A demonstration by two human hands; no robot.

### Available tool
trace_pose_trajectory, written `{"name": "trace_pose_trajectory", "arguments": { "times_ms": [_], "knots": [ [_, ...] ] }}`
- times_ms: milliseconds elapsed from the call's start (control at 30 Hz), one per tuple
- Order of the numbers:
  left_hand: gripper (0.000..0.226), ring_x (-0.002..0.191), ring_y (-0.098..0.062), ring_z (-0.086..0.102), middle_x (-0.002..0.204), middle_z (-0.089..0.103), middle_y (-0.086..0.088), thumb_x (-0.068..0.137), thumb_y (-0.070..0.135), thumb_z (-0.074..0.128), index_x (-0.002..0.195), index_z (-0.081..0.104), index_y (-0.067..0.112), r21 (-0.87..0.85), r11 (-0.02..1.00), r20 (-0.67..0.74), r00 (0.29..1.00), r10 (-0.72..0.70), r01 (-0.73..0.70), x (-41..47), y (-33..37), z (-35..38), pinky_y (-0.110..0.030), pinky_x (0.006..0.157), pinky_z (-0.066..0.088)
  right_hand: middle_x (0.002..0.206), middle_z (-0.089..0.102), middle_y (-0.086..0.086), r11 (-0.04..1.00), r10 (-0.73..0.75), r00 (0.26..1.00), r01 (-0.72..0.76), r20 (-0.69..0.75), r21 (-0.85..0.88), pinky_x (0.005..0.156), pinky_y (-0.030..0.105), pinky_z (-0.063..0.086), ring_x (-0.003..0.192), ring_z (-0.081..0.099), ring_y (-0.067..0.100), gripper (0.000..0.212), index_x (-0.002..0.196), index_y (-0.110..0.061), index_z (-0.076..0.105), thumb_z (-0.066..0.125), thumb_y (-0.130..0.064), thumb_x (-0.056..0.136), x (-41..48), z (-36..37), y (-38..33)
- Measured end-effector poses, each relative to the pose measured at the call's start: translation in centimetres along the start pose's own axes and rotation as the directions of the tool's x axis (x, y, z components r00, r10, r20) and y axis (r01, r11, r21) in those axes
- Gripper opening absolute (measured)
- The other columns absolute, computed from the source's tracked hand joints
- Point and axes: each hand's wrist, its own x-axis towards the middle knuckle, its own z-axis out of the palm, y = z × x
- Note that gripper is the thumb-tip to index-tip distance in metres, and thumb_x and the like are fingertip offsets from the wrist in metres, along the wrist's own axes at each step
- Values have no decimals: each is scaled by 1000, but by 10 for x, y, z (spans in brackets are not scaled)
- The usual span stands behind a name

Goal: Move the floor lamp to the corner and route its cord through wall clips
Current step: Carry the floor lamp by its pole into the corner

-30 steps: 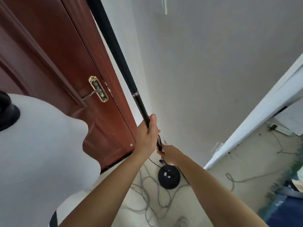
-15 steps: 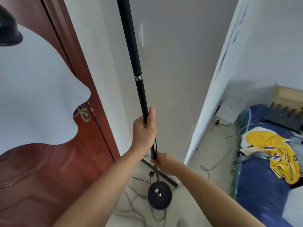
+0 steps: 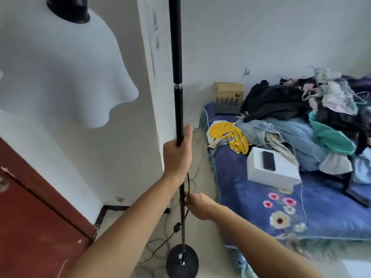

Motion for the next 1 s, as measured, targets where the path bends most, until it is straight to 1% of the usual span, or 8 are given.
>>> {"name": "trace_pose_trajectory", "arguments": {
  "times_ms": [133, 267, 367, 500, 633, 767, 900, 1000],
  "knots": [
    [68, 49, -22, 29, 44, 26, 3, 81, 69, 57, 41, 26, 22, 16, 1000, 109, 994, 4, -6, -50, 0, 58, -41, 54, 28, 121, 68, 14, 995, 100, 994, -99, -42, 13, 90, 36, 50, 109, 63, 35, 32, 124, -18, 61, 43, -21, 98, -60, -8, 48],
    [64, 42, -21, 33, 41, 28, 3, 85, 64, 59, 46, 29, 22, 27, 999, 182, 983, -23, 18, -105, -1, 124, -31, 45, 29, 125, 69, 7, 985, 151, 985, -144, -79, 90, 99, 35, 48, 115, 63, 28, 35, 123, -22, 67, 48, -15, 94, -131, -19, 100],
    [59, 34, -16, 29, 40, 27, 7, 88, 59, 60, 52, 30, 23, 27, 999, 250, 967, -50, 45, -158, 1, 182, -22, 38, 25, 121, 70, 4, 967, 219, 971, -203, -97, 153, 90, 30, 48, 111, 63, 27, 31, 117, -22, 70, 50, -20, 93, -196, -23, 149],
    [62, 36, -16, 29, 38, 28, 8, 81, 67, 57, 40, 38, 24, 28, 1000, 416, 909, -13, 1, -231, 0, 259, -33, 44, 26, 108, 73, 5, 942, 281, 944, -237, -172, 237, 88, 42, 54, 100, 65, 30, 26, 105, -19, 69, 52, -22, 86, -280, -28, 214],
    [67, 38, -19, 31, 39, 28, 4, 81, 69, 58, 39, 29, 25, 28, 1000, 534, 845, -23, 9, -292, 0, 322, -29, 40, 28, 95, 69, 13, 929, 340, 906, -282, -251, 241, 72, 35, 48, 90, 62, 35, 12, 86, -14, 58, 54, -24, 88, -345, -28, 272],
    [66, 47, -23, 30, 47, 28, -6, 77, 74, 59, 48, 27, 24, 62, 997, 590, 804, -70, 41, -329, -4, 382, -40, 49, 29, 105, 69, 20, 894, 428, 857, -354, -288, 275, 74, 35, 45, 95, 63, 39, 17, 101, -11, 61, 52, -23, 94, -387, -38, 327],
    [67, 44, -22, 33, 42, 30, 0, 78, 69, 63, 48, 28, 20, 49, 995, 660, 745, -94, 83, -355, -8, 454, -38, 50, 32, 114, 68, 19, 831, 537, 786, -429, -307, 353, 82, 39, 49, 102, 63, 38, 24, 117, -12, 60, 49, -21, 97, -424, -59, 385],
    [65, 42, -23, 35, 39, 31, 1, 82, 62, 66, 45, 31, 20, 17, 995, 751, 655, -76, 97, -371, -11, 516, -38, 53, 35, 115, 68, 17, 770, 622, 719, -489, -311, 410, 88, 41, 52, 104, 63, 37, 25, 117, -13, 61, 49, -21, 96, -453, -84, 430]
  ]
}}
